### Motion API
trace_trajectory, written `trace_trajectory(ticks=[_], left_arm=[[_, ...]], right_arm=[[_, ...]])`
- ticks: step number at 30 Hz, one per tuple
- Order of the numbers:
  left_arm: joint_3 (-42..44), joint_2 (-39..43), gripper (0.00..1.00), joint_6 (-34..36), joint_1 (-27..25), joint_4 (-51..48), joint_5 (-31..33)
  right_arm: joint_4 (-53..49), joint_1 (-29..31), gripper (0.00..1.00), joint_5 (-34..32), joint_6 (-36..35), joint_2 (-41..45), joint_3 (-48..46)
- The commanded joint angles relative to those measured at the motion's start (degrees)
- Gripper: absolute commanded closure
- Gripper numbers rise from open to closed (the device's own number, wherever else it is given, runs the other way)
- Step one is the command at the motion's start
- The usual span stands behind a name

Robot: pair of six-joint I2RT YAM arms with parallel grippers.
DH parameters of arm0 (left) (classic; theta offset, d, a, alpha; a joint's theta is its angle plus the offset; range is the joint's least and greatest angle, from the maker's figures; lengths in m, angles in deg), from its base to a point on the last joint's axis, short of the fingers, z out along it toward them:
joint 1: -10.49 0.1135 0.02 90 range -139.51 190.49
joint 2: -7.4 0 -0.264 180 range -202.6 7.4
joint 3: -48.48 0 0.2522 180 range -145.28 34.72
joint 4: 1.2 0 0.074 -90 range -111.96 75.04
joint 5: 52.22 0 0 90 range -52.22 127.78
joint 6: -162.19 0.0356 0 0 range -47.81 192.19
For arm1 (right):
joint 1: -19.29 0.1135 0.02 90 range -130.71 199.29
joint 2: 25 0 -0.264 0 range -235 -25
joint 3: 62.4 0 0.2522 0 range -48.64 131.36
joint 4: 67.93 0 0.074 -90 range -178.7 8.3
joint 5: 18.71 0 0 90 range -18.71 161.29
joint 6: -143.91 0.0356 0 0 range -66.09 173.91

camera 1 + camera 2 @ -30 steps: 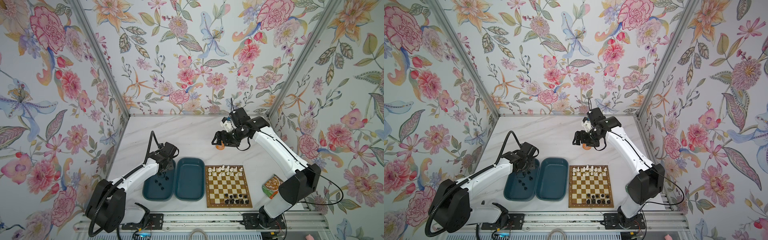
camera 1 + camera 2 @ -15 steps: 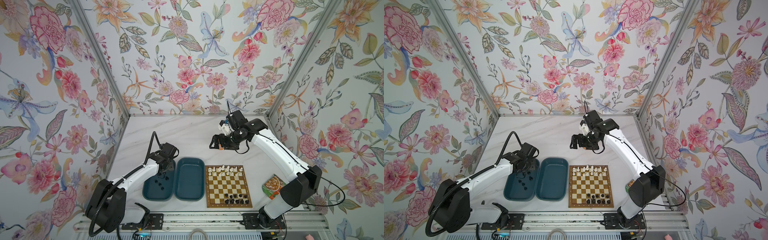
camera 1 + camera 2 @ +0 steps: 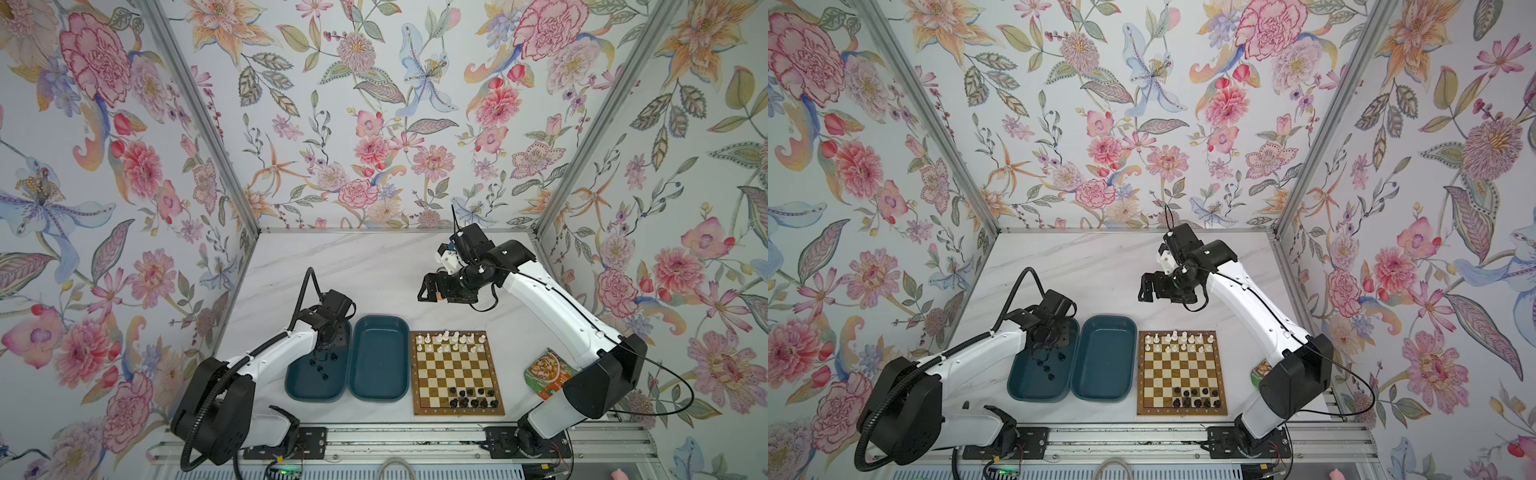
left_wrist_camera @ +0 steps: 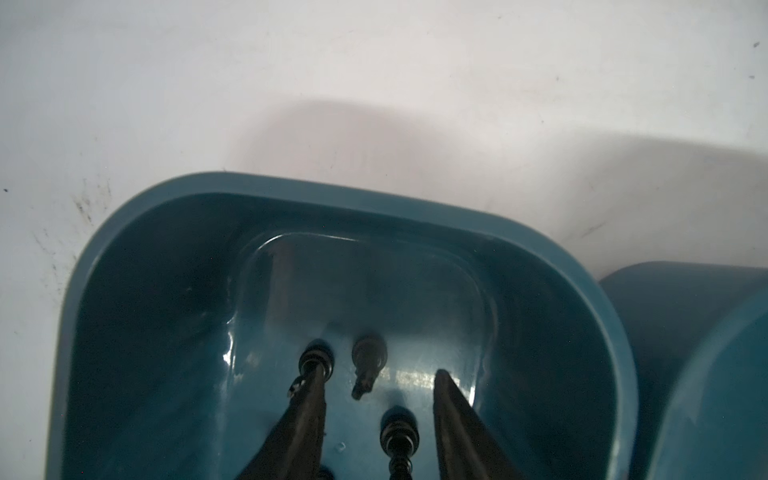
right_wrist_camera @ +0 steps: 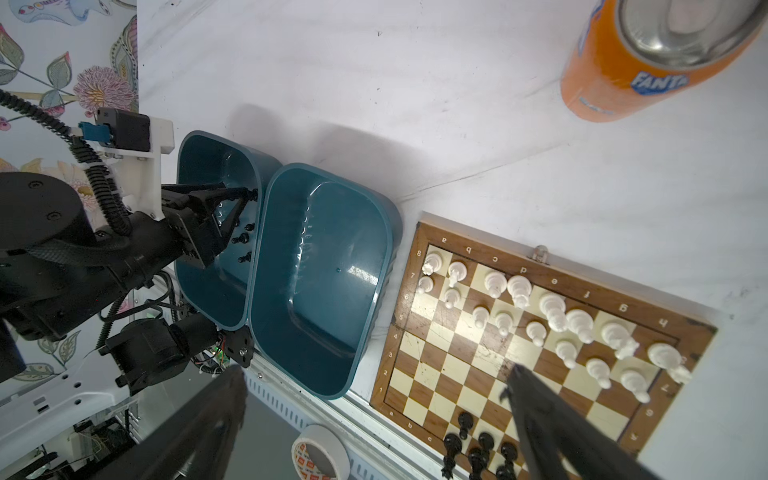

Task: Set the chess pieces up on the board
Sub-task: 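Lower the left gripper onto a black piece in the teal tray and close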

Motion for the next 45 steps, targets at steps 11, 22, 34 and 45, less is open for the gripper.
trace_trajectory(ticks=[11, 22, 34, 45], left_arm=[[0.54, -2.69, 0.65, 2.17, 1.32, 1.21, -2.06], [1.86, -3.44, 0.66, 2.64, 2.02, 2.57, -2.87], [2.39, -3.76, 0.71, 3.01, 2.54, 2.44, -3.13], [2.96, -3.92, 0.80, 2.96, 2.82, 2.28, -3.21]], right_arm=[[-1.27, 0.51, 0.01, -1.01, 0.95, 0.89, -1.05], [-1.70, 0.51, 0.01, -0.87, 0.73, 0.22, -0.46], [-1.90, 0.51, 0.01, -0.94, 0.64, -0.14, -0.42], [-1.93, 0.51, 0.01, -0.97, 0.60, -0.43, -0.42]])
